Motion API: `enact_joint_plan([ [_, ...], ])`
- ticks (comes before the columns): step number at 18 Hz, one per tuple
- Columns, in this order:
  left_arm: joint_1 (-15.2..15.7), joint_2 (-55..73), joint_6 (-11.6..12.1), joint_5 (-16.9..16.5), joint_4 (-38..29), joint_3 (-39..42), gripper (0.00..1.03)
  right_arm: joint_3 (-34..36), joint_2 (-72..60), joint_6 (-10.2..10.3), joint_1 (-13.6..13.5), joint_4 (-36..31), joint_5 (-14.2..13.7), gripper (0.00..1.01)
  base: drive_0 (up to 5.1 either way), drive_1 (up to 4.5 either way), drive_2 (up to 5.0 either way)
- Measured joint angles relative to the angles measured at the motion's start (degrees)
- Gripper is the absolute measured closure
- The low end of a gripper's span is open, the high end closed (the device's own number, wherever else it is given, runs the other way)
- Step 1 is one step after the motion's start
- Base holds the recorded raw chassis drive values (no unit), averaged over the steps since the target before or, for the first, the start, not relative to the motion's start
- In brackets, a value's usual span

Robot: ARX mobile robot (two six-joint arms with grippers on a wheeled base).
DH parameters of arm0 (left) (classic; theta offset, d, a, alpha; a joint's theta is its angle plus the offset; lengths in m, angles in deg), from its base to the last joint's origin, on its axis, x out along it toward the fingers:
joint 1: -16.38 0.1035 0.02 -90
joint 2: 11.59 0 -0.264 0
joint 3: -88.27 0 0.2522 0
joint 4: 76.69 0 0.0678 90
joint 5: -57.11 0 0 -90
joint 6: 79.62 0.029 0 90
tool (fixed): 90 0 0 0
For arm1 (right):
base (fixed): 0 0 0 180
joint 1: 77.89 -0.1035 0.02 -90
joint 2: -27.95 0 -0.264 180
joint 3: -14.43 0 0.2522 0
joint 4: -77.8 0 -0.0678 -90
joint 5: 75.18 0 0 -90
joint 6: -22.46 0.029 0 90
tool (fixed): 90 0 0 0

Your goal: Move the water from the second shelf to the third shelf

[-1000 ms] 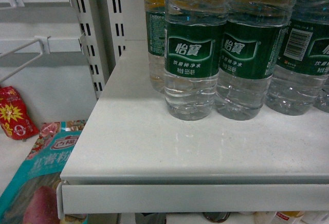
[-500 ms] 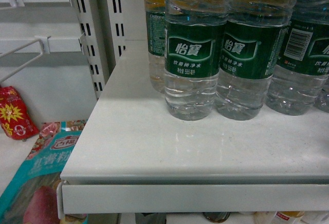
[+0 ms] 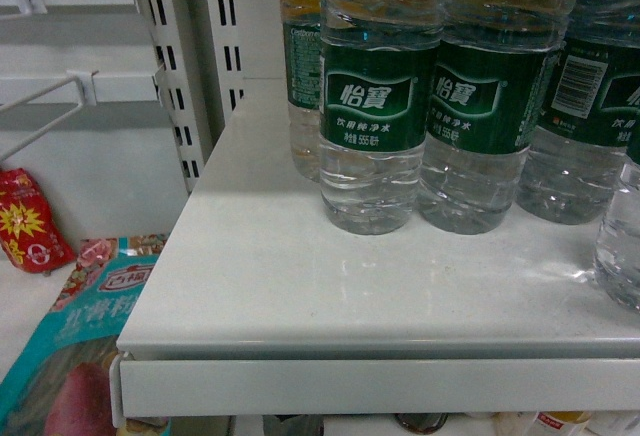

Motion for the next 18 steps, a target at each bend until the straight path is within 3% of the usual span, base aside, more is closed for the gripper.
enact_joint_plan([
  [5,0.00,0.00,0.00,0.00,-0.02,0.00,0.05,0.00,-2.54,0.24,-0.57,-3.41,-1.88,0.62,0.0,0.00,0.0],
  [15,0.00,0.00,0.00,0.00,-0.02,0.00,0.05,0.02,-2.91,0.46,-0.50,-3.98,-2.01,0.62,0.0,0.00,0.0],
  [16,0.00,0.00,0.00,0.00,-0.02,0.00,0.05,0.02,-2.91,0.44,-0.50,-3.96,-1.90,0.58,0.0,0.00,0.0],
  [18,0.00,0.00,0.00,0.00,0.00,0.00,0.05,0.02,-2.91,0.72,-0.50,-4.07,-1.20,0.36,0.0,0.00,0.0],
])
